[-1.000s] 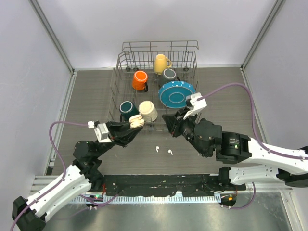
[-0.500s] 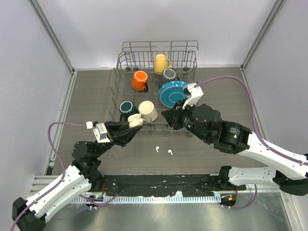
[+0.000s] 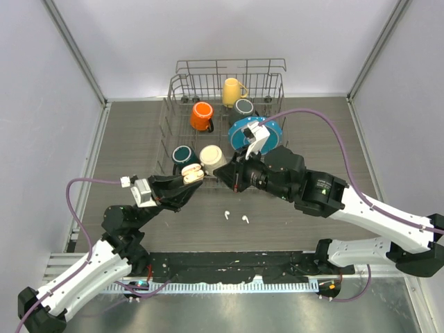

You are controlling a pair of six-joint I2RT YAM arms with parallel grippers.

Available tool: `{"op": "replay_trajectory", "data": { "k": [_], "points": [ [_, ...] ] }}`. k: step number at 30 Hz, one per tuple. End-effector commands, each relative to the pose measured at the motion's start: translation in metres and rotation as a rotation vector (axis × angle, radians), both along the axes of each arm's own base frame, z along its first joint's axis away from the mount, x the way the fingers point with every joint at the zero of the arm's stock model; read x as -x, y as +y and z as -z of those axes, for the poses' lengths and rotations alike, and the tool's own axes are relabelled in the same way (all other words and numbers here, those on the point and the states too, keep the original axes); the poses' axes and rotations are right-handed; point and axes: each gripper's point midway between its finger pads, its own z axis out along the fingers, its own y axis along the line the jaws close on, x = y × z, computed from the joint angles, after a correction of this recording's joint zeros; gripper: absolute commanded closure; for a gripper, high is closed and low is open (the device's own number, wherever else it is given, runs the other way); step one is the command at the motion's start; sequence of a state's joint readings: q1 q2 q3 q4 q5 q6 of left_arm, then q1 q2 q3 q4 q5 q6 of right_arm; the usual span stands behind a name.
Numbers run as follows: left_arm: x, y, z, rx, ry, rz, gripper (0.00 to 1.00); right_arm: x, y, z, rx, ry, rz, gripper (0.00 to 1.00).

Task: Insert the wireless bluetooth earbuds into the charging case
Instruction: Place the earbud in the charging case.

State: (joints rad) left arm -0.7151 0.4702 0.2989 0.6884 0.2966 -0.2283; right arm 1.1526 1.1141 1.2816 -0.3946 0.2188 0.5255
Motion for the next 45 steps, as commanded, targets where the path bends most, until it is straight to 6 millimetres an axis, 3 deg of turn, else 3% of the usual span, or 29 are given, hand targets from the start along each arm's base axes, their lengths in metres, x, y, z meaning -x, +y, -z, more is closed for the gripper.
{"op": "replay_trajectory", "data": {
  "k": [1, 10, 39, 45],
  "points": [
    [-0.001, 0.002, -0.008, 0.016, -0.024, -0.015, 1.0, 0.012, 0.019, -0.036, -0.129, -0.031, -0.097, 0.88],
    [-0.005, -0.001, -0.007, 0.018, -0.024, -0.016, 1.0, 0.019, 0.029, -0.038, -0.155, -0.017, -0.151, 0.88],
    [0.005, -0.005, -0.012, 0.031, -0.042, 0.048, 1.0, 0.001, 0.041, -0.022, -0.087, -0.038, -0.105, 0.88],
    [0.004, -0.005, -0.01, 0.032, -0.037, 0.043, 1.0, 0.002, 0.036, -0.03, -0.106, -0.054, -0.098, 0.88]
  ]
}}
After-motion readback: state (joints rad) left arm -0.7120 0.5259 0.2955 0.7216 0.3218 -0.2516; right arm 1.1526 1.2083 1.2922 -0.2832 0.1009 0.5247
